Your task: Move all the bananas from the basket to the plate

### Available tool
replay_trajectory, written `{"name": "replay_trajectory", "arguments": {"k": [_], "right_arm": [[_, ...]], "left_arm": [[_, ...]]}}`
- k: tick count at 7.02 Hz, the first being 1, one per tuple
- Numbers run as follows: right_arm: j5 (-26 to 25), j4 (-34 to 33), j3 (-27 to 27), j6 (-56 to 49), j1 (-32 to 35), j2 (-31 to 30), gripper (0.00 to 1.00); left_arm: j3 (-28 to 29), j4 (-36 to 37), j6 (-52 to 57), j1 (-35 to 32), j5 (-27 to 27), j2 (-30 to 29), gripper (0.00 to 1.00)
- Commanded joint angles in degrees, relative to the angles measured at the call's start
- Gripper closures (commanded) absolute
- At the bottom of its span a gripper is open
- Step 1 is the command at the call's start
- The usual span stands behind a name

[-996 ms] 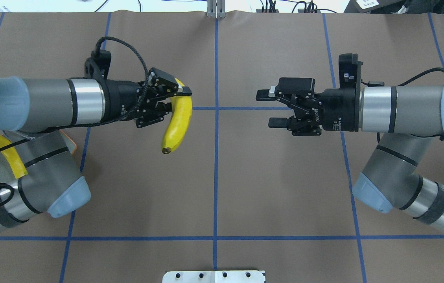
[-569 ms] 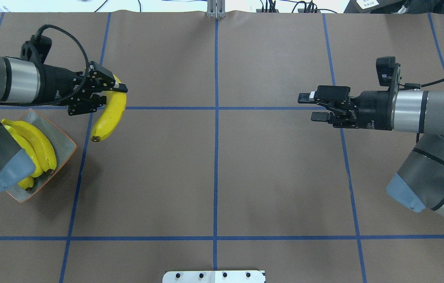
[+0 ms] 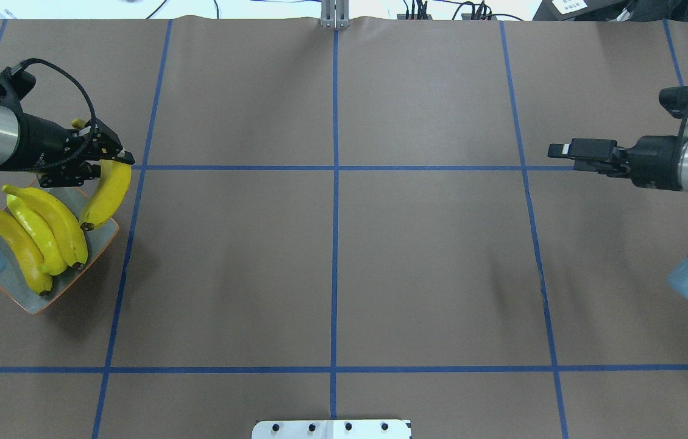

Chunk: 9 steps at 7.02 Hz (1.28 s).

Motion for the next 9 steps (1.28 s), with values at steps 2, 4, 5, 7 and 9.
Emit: {"name": "replay_trajectory", "arguments": {"k": [2,4,5,7,9], "right_arm": [[13.6,-11.3,-3.5,-21.9,15.6,-0.9,0.0],[17.4,-17.7,-3.5,-31.7,20.6,-2.8,0.0],[17.6,-17.9,-3.5,-32.1,20.6,-2.9,0.0],[17.7,-17.6,-3.3,-31.9,20.6,-3.8,0.0],[17.7,-17.6,-3.3,-31.4,20.6,-3.9,0.0]], "left_arm": [[-1.7,9.2,7.3,-0.2,2.3,5.9,1.0],[-1.6,12.4,6.9,0.5,4.1,7.1,1.0],[-1.3,12.7,6.4,0.8,4.7,7.1,1.0],[2.1,12.5,6.2,1.1,4.7,5.5,1.0],[3.4,12.2,0.8,2.0,4.8,3.3,1.0]]}}
